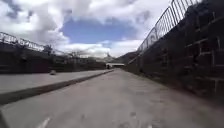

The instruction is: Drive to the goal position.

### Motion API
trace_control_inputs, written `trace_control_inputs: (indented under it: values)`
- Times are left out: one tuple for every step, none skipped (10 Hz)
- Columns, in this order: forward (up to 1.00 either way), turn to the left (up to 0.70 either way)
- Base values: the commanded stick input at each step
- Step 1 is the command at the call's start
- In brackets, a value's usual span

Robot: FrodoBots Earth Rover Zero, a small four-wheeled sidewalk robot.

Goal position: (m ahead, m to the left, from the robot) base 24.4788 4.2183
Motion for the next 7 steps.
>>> trace_control_inputs:
  values:
    - [1.0,-0.11]
    - [1.0,-0.02]
    - [1.0,0.0]
    - [1.0,0.0]
    - [1.0,0.0]
    - [1.0,0.0]
    - [1.0,0.0]
